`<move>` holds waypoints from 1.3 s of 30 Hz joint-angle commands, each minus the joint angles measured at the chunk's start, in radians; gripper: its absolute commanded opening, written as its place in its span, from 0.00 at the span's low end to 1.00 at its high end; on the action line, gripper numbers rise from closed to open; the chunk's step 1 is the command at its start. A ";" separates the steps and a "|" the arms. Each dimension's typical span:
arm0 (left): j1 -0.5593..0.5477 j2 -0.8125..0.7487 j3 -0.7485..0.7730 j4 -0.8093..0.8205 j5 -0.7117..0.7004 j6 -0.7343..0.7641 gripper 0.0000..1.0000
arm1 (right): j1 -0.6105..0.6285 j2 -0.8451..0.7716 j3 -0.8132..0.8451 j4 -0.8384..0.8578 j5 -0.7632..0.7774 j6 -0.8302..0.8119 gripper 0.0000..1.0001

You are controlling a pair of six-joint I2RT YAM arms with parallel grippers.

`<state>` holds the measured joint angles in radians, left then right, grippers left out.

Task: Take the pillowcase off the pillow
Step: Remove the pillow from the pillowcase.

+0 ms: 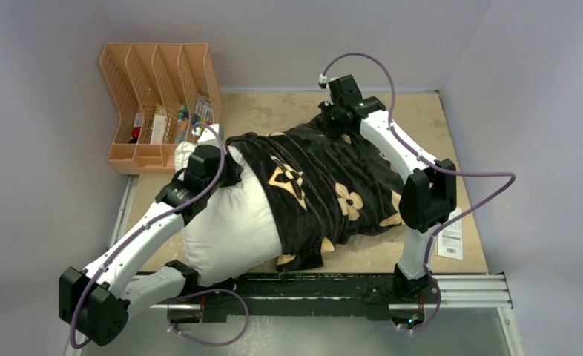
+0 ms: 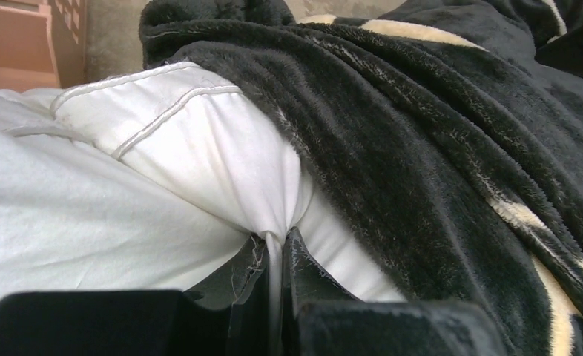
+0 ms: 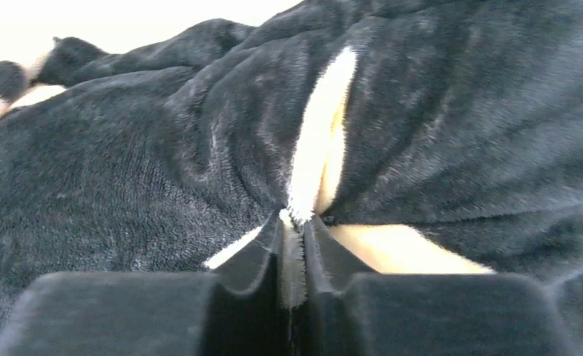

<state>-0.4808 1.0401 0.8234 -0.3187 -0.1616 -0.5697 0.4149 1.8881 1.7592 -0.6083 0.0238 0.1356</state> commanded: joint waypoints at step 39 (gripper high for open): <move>-0.027 -0.126 -0.066 -0.186 -0.046 0.001 0.00 | 0.117 -0.158 -0.104 0.018 0.289 0.023 0.25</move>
<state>-0.5110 0.9348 0.7822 -0.3634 -0.1963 -0.6163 0.5632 1.7966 1.7035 -0.6025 0.0292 0.1608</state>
